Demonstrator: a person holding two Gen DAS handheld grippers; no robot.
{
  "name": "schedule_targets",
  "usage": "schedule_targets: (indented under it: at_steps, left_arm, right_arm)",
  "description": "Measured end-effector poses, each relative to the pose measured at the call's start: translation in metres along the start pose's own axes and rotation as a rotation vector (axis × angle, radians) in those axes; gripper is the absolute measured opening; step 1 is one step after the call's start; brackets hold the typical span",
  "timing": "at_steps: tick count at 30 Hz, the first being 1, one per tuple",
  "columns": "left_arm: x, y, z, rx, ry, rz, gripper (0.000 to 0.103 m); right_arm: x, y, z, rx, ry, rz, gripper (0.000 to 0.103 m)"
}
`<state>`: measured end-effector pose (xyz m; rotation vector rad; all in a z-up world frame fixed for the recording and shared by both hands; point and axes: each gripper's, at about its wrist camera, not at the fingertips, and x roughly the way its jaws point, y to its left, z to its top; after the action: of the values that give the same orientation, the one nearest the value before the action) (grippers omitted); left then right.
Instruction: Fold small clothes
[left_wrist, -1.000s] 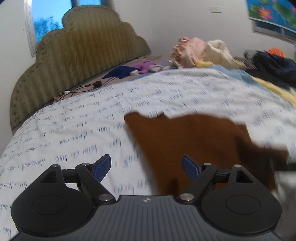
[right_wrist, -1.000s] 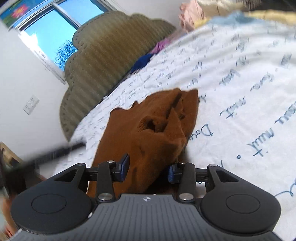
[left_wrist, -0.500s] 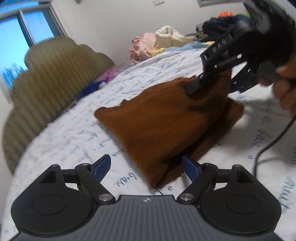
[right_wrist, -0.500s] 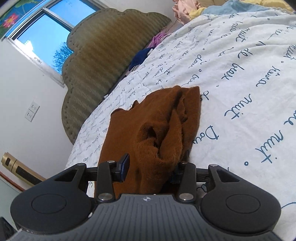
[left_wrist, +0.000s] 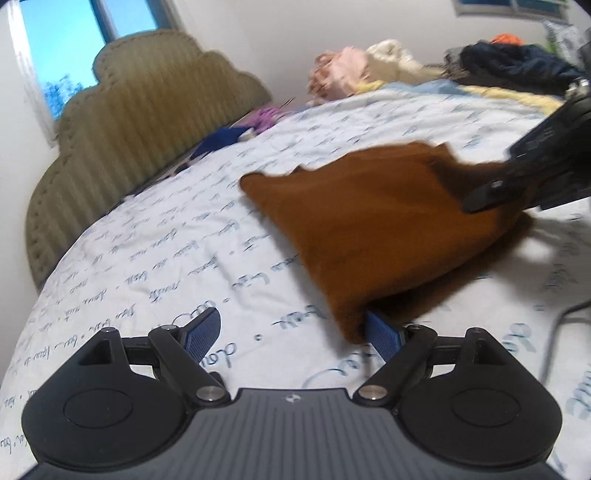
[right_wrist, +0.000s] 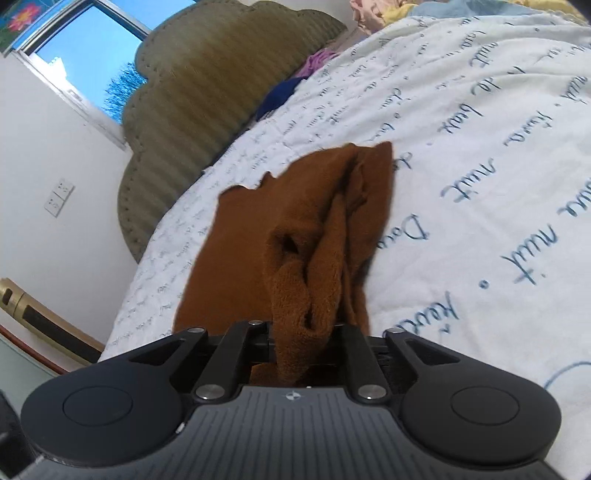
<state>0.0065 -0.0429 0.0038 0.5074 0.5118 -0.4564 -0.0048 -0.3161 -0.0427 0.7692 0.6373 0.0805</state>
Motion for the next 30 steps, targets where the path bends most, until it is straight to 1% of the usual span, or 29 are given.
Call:
schedule_targets:
  at_steps: [2, 4, 5, 8, 10, 11, 13, 14, 15, 17, 19, 21, 23, 25, 27, 29, 30]
  left_arm:
    - [-0.014, -0.001, 0.004, -0.012, -0.036, -0.022, 0.086]
    - [-0.023, 0.002, 0.012, -0.046, -0.066, -0.047, 0.087]
    - [-0.025, 0.004, 0.018, -0.070, -0.078, -0.053, 0.087]
    - [-0.017, 0.013, 0.036, -0.167, -0.079, -0.046, 0.087]
    - [-0.002, 0.017, 0.044, -0.234, -0.041, -0.032, 0.087]
    - [0.008, 0.017, 0.045, -0.255, -0.017, -0.026, 0.087]
    - [0.023, 0.012, 0.042, -0.267, 0.027, -0.024, 0.087]
    - [0.030, 0.007, 0.039, -0.258, 0.055, -0.016, 0.087]
    - [0.035, 0.003, 0.035, -0.247, 0.079, -0.009, 0.087]
    - [0.040, -0.002, 0.027, -0.241, 0.107, -0.004, 0.087]
    - [0.040, -0.002, 0.023, -0.258, 0.114, -0.014, 0.087]
    - [0.039, 0.000, 0.023, -0.274, 0.120, -0.015, 0.087]
    - [0.039, 0.002, 0.026, -0.291, 0.121, -0.018, 0.087]
    - [0.039, 0.003, 0.027, -0.307, 0.126, -0.019, 0.087]
    - [0.039, 0.002, 0.027, -0.314, 0.137, -0.020, 0.087]
    - [0.040, 0.002, 0.026, -0.313, 0.142, -0.021, 0.087]
    - [0.040, 0.002, 0.025, -0.314, 0.142, -0.026, 0.087]
  right_arm:
    - [-0.006, -0.006, 0.000, 0.027, -0.012, -0.002, 0.023]
    - [-0.017, -0.006, 0.001, 0.020, -0.051, -0.018, 0.028]
    - [-0.022, -0.001, 0.003, 0.000, -0.080, -0.041, 0.030]
    - [-0.038, 0.019, 0.006, -0.117, -0.181, -0.122, 0.030]
    - [-0.039, 0.036, 0.005, -0.221, -0.227, -0.166, 0.030]
    - [-0.034, 0.044, 0.005, -0.285, -0.233, -0.186, 0.030]
    - [-0.025, 0.055, 0.000, -0.378, -0.215, -0.212, 0.030]
    - [-0.019, 0.058, -0.002, -0.405, -0.189, -0.217, 0.030]
    - [-0.013, 0.056, -0.006, -0.419, -0.157, -0.228, 0.030]
    - [0.002, 0.047, -0.010, -0.418, -0.102, -0.286, 0.030]
    - [0.005, 0.039, -0.011, -0.387, -0.103, -0.314, 0.030]
    - [0.001, 0.041, -0.010, -0.365, -0.126, -0.289, 0.032]
    - [-0.002, 0.051, -0.010, -0.386, -0.154, -0.258, 0.032]
    - [-0.004, 0.058, -0.012, -0.410, -0.157, -0.241, 0.032]
    - [-0.001, 0.059, -0.017, -0.424, -0.134, -0.262, 0.032]
    - [0.005, 0.051, -0.019, -0.415, -0.115, -0.306, 0.032]
    - [0.006, 0.048, -0.020, -0.404, -0.112, -0.311, 0.033]
